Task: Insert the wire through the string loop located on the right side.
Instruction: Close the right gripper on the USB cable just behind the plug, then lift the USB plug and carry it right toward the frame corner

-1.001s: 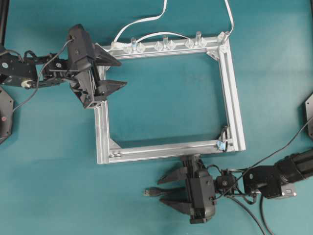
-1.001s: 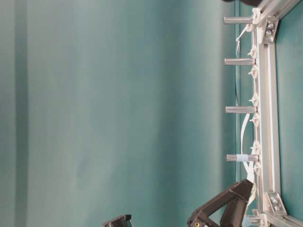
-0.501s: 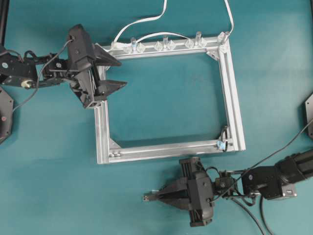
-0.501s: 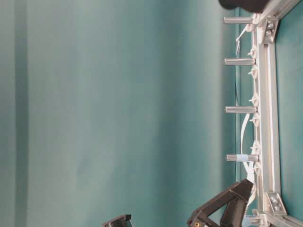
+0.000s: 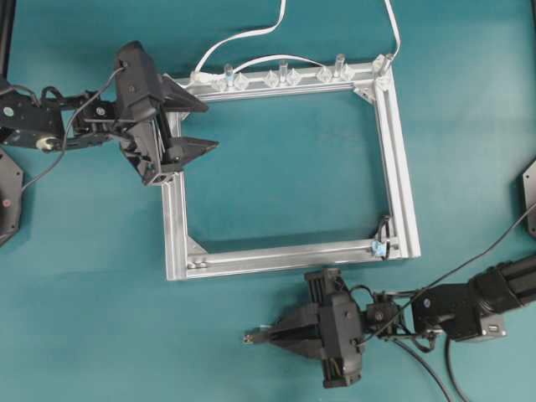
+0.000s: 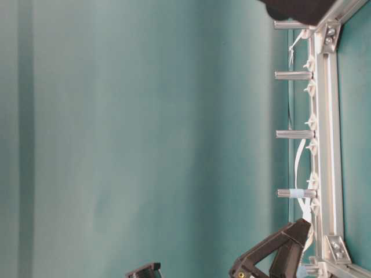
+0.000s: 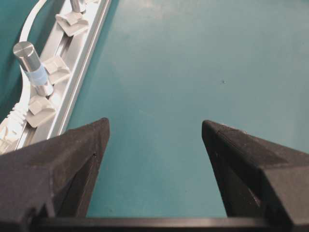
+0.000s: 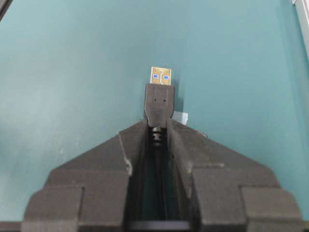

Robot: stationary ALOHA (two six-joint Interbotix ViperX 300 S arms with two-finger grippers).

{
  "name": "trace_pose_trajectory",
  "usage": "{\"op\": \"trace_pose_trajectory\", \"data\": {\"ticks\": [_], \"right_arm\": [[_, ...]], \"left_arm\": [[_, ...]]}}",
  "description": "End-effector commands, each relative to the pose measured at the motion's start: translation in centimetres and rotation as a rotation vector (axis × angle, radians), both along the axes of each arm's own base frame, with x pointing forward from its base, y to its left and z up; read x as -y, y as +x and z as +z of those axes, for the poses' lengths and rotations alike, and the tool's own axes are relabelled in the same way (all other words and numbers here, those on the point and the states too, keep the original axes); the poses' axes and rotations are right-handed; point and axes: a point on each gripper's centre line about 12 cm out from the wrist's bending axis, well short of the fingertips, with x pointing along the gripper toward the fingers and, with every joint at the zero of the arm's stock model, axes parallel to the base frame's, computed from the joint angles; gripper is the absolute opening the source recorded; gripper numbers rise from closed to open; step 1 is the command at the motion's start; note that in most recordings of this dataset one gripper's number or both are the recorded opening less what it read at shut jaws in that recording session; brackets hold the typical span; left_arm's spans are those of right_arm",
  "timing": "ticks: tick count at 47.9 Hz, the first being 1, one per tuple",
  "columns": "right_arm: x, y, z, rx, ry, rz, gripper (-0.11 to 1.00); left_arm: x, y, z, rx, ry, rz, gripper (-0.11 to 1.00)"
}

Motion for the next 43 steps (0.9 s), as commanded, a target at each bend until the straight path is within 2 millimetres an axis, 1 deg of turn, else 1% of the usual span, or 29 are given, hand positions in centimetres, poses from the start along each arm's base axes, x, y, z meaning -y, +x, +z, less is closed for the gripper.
{"op": "trace_pose_trajectory", "data": {"ticks": [1, 10, 16, 26, 31, 43], "right_arm": [[1.0, 0.6, 0.7, 0.005, 0.011, -0.029, 0.16], [1.2, 0.5, 2.8, -0.003, 0.017, -0.012, 0.16], [1.4, 0.4, 4.5, -0.005, -0.003, 0.019, 0.16], [1.5, 0.5, 7.1, 0.024, -0.021, 0.048, 0.16], [1.5, 0.7, 7.8, 0.038, -0.013, 0.046, 0.16], [1.6, 0.7, 7.7, 0.029, -0.013, 0.046, 0.16]], "left_arm": [[0.0, 0.5, 1.0, 0.034, 0.016, -0.008, 0.79], [0.0, 0.4, 0.8, 0.029, 0.015, -0.008, 0.79], [0.0, 0.4, 0.9, 0.031, 0.015, -0.008, 0.79], [0.0, 0.5, 1.0, 0.034, 0.016, -0.008, 0.79], [0.0, 0.5, 1.0, 0.035, 0.016, -0.008, 0.79], [0.0, 0.4, 1.0, 0.035, 0.016, -0.008, 0.79]]}}
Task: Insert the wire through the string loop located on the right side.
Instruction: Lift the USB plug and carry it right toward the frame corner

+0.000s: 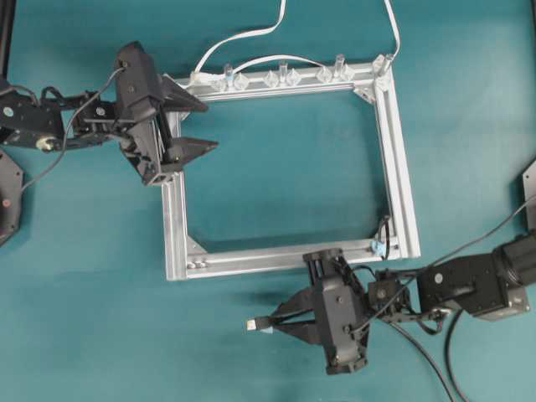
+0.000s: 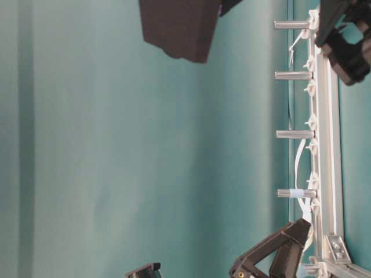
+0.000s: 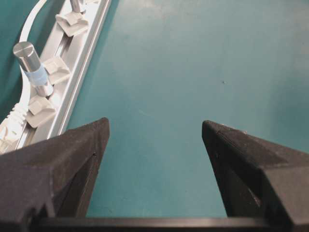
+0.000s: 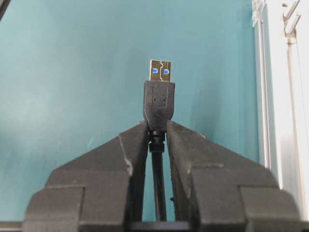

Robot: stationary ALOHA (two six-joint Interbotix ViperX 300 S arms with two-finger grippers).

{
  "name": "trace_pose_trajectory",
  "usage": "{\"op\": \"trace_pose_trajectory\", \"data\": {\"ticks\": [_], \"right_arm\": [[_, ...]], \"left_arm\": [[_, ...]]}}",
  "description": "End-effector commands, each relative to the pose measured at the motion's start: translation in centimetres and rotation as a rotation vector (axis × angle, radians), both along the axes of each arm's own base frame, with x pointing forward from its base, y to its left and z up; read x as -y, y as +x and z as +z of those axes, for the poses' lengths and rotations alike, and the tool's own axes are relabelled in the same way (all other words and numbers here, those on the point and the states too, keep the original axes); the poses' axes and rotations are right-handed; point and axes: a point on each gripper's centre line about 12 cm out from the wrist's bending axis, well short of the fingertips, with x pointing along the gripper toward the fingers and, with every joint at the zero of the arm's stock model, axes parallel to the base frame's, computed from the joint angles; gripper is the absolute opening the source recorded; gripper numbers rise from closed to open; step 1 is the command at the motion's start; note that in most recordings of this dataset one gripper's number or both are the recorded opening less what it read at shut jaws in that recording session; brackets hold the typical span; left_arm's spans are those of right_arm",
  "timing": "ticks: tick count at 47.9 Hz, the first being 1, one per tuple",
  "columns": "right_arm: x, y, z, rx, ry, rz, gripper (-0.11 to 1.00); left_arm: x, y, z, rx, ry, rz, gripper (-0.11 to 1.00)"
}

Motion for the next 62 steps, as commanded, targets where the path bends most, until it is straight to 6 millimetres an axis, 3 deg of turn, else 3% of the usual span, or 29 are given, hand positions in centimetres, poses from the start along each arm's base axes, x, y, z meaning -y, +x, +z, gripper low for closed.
{"op": "trace_pose_trajectory", "data": {"ticks": [1, 34, 62], "right_arm": [[-0.2, 0.4, 2.0, 0.049, 0.02, 0.0, 0.16], [-0.1, -0.3, 1.5, -0.008, 0.017, 0.018, 0.16], [0.6, -6.3, 2.4, -0.026, 0.004, 0.068, 0.16]], "left_arm": [[0.0, 0.4, 1.1, 0.037, 0.017, -0.008, 0.79], [0.0, 0.4, 1.1, 0.037, 0.015, -0.007, 0.79], [-0.1, 0.5, 1.1, 0.039, 0.01, -0.003, 0.79]]}}
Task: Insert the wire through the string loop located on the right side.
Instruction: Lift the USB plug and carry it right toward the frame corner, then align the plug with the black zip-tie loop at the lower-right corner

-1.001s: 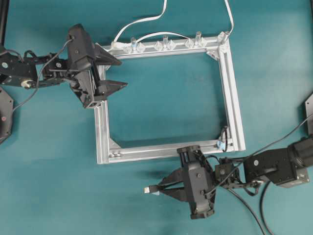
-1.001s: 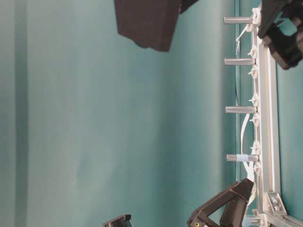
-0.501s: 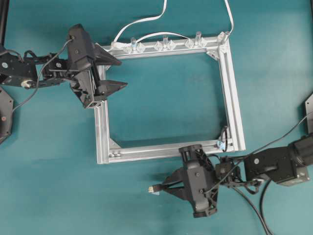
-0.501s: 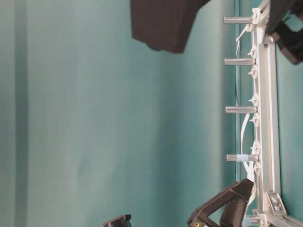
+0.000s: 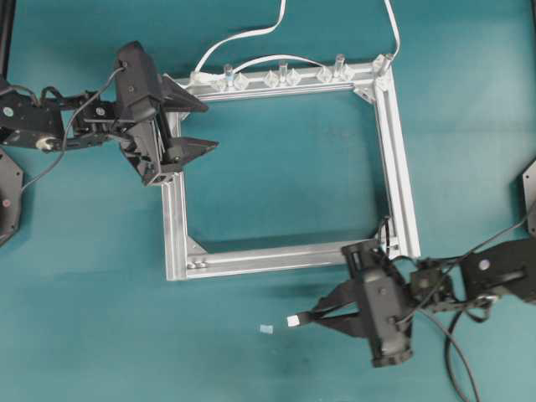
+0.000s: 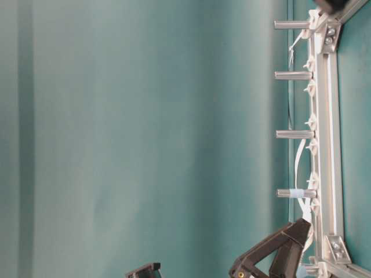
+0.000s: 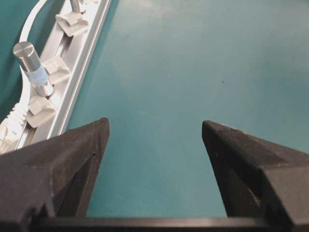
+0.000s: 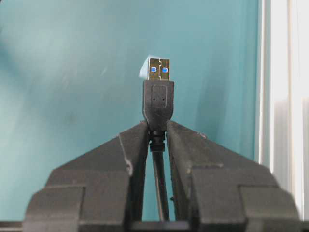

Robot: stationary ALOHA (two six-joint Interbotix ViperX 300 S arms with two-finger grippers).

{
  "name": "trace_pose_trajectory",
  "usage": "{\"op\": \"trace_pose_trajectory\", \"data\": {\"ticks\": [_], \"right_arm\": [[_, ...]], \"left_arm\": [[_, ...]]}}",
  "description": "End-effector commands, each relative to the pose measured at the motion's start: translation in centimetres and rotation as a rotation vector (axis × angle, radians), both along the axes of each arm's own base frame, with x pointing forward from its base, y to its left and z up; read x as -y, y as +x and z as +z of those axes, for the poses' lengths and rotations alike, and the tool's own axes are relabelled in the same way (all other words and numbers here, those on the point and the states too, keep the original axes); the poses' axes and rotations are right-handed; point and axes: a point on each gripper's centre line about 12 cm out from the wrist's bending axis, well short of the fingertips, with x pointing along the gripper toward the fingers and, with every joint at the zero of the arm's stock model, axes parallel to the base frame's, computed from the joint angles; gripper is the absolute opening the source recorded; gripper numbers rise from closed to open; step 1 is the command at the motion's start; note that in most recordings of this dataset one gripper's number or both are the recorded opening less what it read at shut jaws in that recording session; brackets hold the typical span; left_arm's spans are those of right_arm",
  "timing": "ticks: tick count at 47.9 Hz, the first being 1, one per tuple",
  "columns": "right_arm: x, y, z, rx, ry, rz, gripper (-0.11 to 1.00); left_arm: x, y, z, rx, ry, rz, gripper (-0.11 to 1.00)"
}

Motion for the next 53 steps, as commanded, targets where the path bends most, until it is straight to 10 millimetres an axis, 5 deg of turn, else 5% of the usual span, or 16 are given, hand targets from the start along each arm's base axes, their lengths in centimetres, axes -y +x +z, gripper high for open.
{"op": "trace_pose_trajectory", "data": {"ticks": [1, 53], "right_arm": [[-0.3, -1.0, 1.3, 0.037, 0.012, 0.017, 0.16], [5.2, -13.5, 1.1, 0.025, 0.009, 0.057, 0.16]], "left_arm": [[0.0, 0.6, 1.1, 0.039, 0.009, -0.005, 0.79], [0.0, 0.7, 1.1, 0.034, 0.009, -0.006, 0.79]]}}
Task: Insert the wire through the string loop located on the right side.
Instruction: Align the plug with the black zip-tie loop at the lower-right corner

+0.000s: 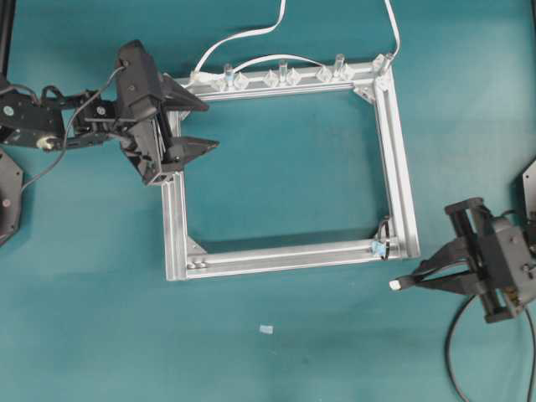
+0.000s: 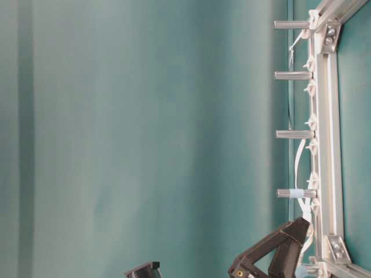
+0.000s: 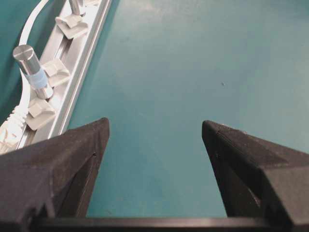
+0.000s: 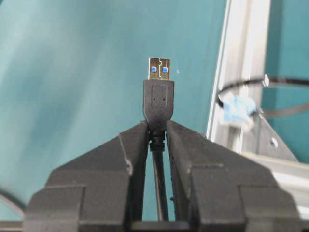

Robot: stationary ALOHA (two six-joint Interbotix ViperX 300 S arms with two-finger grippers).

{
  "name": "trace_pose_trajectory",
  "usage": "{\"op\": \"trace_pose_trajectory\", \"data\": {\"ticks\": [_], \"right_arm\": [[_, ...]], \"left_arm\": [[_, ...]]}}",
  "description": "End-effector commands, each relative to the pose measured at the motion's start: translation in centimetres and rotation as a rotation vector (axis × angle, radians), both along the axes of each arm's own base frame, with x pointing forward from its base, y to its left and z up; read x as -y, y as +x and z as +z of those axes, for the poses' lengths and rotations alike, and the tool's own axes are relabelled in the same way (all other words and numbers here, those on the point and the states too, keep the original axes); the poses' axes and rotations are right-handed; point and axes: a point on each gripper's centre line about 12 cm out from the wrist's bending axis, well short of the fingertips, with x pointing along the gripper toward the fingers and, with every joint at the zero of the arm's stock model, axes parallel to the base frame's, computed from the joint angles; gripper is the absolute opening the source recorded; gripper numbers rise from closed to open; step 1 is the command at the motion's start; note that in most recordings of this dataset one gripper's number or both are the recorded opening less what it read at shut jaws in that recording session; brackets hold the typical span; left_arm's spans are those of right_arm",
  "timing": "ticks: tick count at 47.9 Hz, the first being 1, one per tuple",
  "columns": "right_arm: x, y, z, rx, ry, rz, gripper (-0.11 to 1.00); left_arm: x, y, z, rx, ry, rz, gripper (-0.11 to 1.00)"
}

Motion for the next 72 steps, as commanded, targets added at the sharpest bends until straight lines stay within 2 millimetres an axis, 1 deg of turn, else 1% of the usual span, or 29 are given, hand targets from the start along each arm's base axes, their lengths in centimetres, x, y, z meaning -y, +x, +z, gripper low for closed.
{"op": "trace_pose_trajectory", "data": {"ticks": [1, 10, 18, 32, 39, 52, 72], "right_arm": [[0.2, -0.5, 0.4, 0.017, 0.011, 0.004, 0.16], [0.7, -1.5, 0.2, 0.013, 0.014, 0.01, 0.16], [0.7, -1.8, 0.1, 0.005, 0.016, 0.015, 0.16], [0.9, -1.7, 0.1, 0.005, 0.015, 0.006, 0.16], [1.5, -1.5, 0.1, 0.007, 0.011, -0.023, 0.16], [2.8, -1.7, -0.5, -0.008, -0.01, -0.071, 0.16], [4.3, -1.2, -0.5, 0.003, -0.05, -0.121, 0.16]], "left_arm": [[0.0, 0.5, 0.9, 0.03, 0.008, -0.004, 0.79], [0.0, 0.7, 1.1, 0.037, 0.01, -0.004, 0.79], [-0.1, 0.8, 1.3, 0.042, 0.011, -0.004, 0.79], [-0.1, 0.8, 1.2, 0.04, 0.01, -0.004, 0.79], [-0.1, 0.9, 1.3, 0.042, 0.011, -0.004, 0.79], [-0.1, 1.0, 1.4, 0.048, 0.012, -0.004, 0.79], [0.0, 1.2, 1.5, 0.051, 0.013, -0.011, 0.79]]}}
